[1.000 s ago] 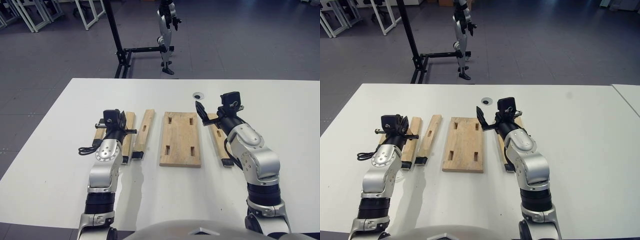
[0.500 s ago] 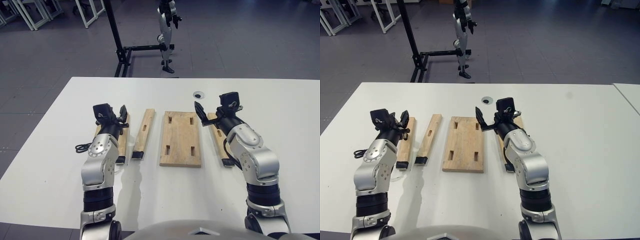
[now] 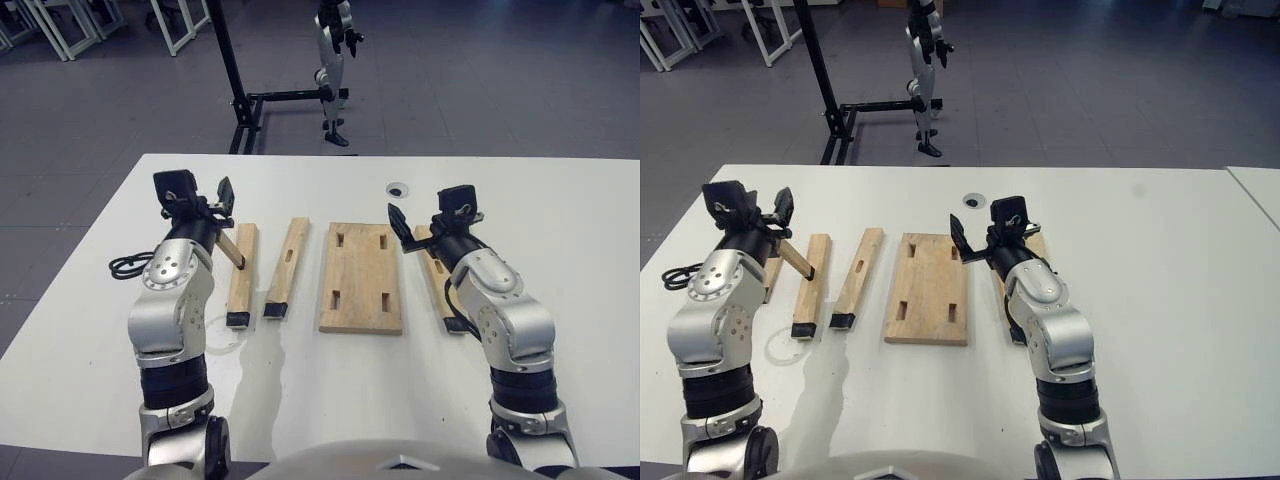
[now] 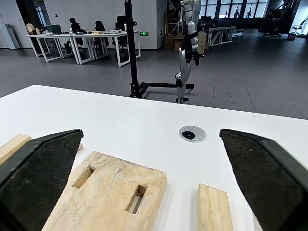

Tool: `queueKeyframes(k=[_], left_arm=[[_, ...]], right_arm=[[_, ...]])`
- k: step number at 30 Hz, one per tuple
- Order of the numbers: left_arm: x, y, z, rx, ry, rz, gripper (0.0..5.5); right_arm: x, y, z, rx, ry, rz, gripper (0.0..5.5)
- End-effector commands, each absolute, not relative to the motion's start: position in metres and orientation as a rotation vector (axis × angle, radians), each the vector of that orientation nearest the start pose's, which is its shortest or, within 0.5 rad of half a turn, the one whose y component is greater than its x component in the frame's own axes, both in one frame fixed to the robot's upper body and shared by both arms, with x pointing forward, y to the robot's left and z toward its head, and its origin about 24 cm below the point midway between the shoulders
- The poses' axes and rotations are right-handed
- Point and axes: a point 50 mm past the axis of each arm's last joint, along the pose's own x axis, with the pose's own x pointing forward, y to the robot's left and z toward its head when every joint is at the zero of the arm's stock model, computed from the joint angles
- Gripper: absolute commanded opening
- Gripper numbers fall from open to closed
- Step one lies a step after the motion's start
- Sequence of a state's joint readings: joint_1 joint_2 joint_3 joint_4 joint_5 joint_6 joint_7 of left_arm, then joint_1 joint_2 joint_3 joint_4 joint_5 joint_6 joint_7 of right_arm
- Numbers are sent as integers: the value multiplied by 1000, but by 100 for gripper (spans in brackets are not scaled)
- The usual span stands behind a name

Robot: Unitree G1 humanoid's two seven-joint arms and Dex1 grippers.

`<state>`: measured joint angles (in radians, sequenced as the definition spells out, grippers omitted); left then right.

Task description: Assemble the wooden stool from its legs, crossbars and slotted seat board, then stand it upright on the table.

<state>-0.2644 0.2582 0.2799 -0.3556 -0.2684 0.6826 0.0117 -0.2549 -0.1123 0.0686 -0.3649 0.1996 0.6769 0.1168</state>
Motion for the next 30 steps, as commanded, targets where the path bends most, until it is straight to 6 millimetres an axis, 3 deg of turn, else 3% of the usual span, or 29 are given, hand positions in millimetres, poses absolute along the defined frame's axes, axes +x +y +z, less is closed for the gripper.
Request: queueKeyframes(k=[1, 5, 11, 13, 14, 17, 18, 19, 20, 23, 25, 27, 28, 30], left_arm=[[284, 222, 182, -18, -56, 97, 288], [295, 219, 209, -31, -86, 68, 288], [311, 225, 180, -52, 71, 73, 288], [312, 226, 182, -65, 65, 86, 288], [313, 224, 198, -67, -19, 68, 288], [303, 209, 280, -9, -406, -34, 288], [299, 208, 293, 15, -457, -33, 288], [300, 211, 286, 10, -407, -28, 288], [305, 213, 258, -6, -270, -27, 288], [296, 219, 130, -149, 205, -4, 288], [281, 225, 76, -219, 356, 44, 288], [278, 233, 62, -261, 344, 102, 288], [282, 237, 67, -273, 295, 118, 288], [304, 240, 110, -289, 95, 108, 288]], right_arm=[[276, -114, 126, 33, 71, 338, 522], [276, -113, 126, 36, 70, 336, 522], [279, -111, 128, 40, 63, 339, 522], [279, -112, 129, 39, 60, 336, 522], [279, -113, 129, 39, 59, 334, 522], [280, -113, 130, 39, 58, 331, 522], [280, -113, 130, 39, 57, 331, 522], [280, -113, 130, 38, 57, 331, 522], [279, -113, 130, 39, 56, 329, 522], [280, -113, 132, 39, 47, 330, 522], [281, -114, 134, 43, 40, 325, 522], [282, -114, 135, 52, 35, 321, 522], [281, -114, 135, 57, 35, 318, 522], [279, -113, 133, 70, 39, 313, 522]])
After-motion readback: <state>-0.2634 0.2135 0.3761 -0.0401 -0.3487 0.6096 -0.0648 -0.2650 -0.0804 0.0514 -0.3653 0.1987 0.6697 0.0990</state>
